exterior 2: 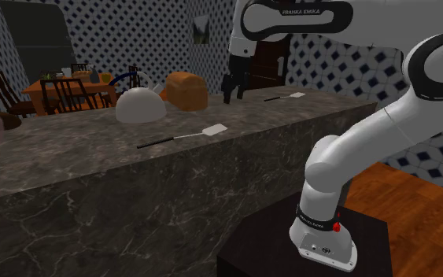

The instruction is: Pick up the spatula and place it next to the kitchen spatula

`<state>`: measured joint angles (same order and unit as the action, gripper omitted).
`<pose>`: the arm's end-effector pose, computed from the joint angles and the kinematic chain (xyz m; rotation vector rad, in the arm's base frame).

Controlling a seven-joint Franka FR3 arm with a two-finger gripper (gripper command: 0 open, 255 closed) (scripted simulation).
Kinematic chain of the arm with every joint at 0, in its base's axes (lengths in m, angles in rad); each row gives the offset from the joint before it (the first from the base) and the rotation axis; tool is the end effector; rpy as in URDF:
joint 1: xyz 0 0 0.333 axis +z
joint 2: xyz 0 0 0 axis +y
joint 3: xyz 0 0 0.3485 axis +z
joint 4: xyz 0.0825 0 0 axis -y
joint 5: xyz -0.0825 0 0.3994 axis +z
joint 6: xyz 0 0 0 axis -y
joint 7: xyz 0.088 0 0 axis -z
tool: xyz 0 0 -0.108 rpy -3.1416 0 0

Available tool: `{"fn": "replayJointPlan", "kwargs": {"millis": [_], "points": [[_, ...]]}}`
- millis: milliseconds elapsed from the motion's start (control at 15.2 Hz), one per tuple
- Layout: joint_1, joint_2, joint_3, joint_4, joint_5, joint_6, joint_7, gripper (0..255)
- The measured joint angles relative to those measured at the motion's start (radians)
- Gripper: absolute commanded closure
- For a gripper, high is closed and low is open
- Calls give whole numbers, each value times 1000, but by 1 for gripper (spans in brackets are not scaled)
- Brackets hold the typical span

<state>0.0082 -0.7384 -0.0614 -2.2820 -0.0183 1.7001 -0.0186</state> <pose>0.3267 -0.0269 0.6460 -3.1134 0.0326 -0.2435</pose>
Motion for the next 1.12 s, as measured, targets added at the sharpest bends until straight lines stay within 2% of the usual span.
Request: {"fn": "replayJointPlan", "kwargs": {"millis": [198, 858, 1122], "points": [[27, 47, 15, 41, -3, -20, -32, 0], [218, 308, 164, 213, -42, -150, -282, 0], [238, 322, 181, 185, -48, -135, -312, 0]]}}
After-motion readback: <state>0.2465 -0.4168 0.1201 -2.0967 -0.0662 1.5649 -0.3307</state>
